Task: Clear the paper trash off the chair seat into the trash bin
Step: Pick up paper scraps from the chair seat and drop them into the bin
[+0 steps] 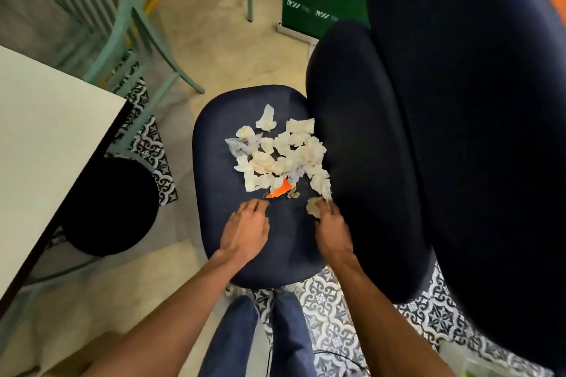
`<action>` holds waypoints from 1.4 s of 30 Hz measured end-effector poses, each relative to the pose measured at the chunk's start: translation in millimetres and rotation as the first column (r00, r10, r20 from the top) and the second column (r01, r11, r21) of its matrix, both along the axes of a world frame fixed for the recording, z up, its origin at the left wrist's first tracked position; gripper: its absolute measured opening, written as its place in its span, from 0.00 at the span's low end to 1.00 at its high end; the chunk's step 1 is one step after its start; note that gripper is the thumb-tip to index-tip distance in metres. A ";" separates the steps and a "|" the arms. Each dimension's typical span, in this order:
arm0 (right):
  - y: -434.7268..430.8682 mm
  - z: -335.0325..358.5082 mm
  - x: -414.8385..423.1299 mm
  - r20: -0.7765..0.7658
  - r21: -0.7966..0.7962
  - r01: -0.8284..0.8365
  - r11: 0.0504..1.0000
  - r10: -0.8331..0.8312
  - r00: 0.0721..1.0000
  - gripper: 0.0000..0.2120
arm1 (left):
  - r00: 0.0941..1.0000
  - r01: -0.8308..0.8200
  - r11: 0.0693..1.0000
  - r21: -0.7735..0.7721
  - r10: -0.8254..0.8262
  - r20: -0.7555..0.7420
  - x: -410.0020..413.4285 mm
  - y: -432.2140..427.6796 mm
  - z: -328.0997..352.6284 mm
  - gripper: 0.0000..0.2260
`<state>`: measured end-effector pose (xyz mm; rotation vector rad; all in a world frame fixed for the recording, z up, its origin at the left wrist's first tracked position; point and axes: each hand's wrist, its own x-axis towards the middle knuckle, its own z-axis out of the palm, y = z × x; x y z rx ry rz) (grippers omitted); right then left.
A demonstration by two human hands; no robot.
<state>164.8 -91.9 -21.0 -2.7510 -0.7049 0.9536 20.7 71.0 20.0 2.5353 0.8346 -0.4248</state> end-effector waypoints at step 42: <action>22.0 182.1 -3.7 0.012 0.640 0.124 0.758 -0.171 0.985 0.10 | 0.691 -0.392 0.868 -0.304 0.496 0.526 30.1 6.1 137.3 0.15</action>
